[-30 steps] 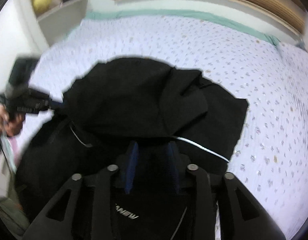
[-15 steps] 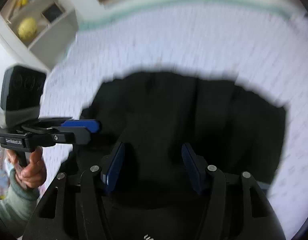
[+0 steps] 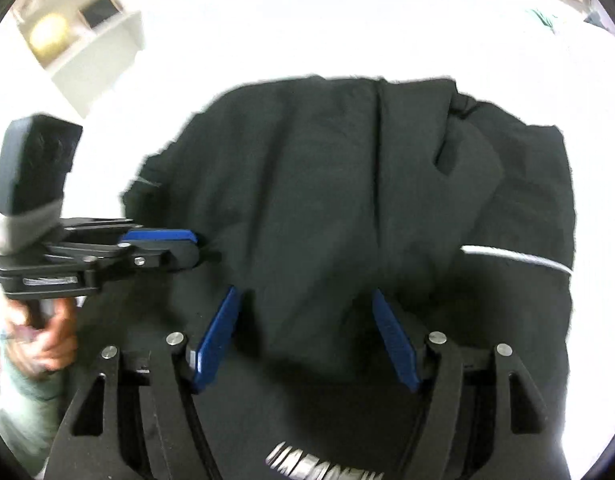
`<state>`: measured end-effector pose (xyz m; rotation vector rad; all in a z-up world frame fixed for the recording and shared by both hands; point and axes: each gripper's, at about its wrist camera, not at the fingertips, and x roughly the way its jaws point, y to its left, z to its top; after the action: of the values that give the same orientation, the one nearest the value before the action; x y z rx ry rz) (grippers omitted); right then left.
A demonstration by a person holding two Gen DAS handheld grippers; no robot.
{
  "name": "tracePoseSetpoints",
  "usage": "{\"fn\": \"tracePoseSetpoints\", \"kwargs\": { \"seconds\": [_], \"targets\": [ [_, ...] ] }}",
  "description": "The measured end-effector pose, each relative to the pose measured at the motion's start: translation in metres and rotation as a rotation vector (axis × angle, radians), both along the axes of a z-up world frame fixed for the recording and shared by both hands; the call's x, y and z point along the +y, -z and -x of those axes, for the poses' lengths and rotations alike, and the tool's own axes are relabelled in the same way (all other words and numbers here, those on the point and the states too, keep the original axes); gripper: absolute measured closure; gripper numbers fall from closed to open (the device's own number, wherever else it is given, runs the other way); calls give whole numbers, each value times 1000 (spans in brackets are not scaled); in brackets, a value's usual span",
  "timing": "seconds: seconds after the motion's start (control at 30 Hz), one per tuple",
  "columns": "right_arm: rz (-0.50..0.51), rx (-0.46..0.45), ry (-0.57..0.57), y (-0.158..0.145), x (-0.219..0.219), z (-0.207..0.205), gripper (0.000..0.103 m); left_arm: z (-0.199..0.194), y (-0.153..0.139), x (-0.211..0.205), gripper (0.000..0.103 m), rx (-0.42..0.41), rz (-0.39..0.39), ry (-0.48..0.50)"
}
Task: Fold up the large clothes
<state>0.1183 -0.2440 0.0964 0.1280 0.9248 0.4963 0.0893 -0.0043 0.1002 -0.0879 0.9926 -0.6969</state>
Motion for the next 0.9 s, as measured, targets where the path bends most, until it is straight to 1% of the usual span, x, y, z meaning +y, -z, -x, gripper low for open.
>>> {"fn": "tracePoseSetpoints", "kwargs": {
  "seconds": [0.07, 0.1, 0.17, 0.2, 0.27, 0.33, 0.37, 0.43, 0.47, 0.5, 0.53, 0.6, 0.63, 0.7, 0.77, 0.8, 0.83, 0.9],
  "targets": [
    [11, -72, 10, -26, 1, 20, 29, 10, -16, 4, 50, -56, 2, -30],
    [12, -109, 9, -37, 2, 28, 27, 14, -19, 5, 50, -73, 4, -45],
    [21, -125, 10, -40, 8, 28, 27, 13, -14, 8, 50, -84, 9, -63],
    [38, -115, 19, -34, 13, 24, 27, 11, -7, 8, 50, -71, 13, -76],
    [87, -107, 34, -14, 17, 13, 27, -1, 25, 4, 50, 11, -8, -98],
    [168, -84, 40, 19, 25, 0, 27, -10, 53, 3, 50, 74, -31, -113],
    [193, -52, 31, 40, 28, -8, 27, -14, 70, 4, 50, 98, -20, -116],
    [185, -16, 9, 75, 34, -19, 27, -19, 81, 5, 50, 116, 21, -128],
    [142, -65, 3, 84, 31, -17, 22, -16, 86, 6, 50, 113, 40, -137],
    [93, -127, -4, 88, 27, -12, 18, -15, 86, 6, 49, 106, 51, -142],
    [48, -166, -8, 91, 22, -8, 17, -13, 87, 4, 49, 94, 53, -144],
    [9, -177, -6, 94, 17, -6, 17, -6, 91, 2, 49, 52, 36, -141],
    [10, -179, -6, 94, 18, -5, 17, -3, 91, -1, 49, 31, 25, -140],
    [21, -185, -7, 96, 20, -6, 16, 0, 91, -2, 49, 18, 17, -141],
    [22, -186, -1, 96, 21, -5, 16, 6, 88, -4, 49, 18, 37, -148],
    [25, -188, 6, 95, 21, -2, 16, 1, 82, 8, 49, 24, 52, -160],
    [33, -191, 17, 93, 22, 1, 16, 8, 74, 12, 49, 28, 68, -184],
    [50, -193, 40, 92, 20, 6, 16, 33, 54, 23, 50, -22, 73, -207]
  ]
}}
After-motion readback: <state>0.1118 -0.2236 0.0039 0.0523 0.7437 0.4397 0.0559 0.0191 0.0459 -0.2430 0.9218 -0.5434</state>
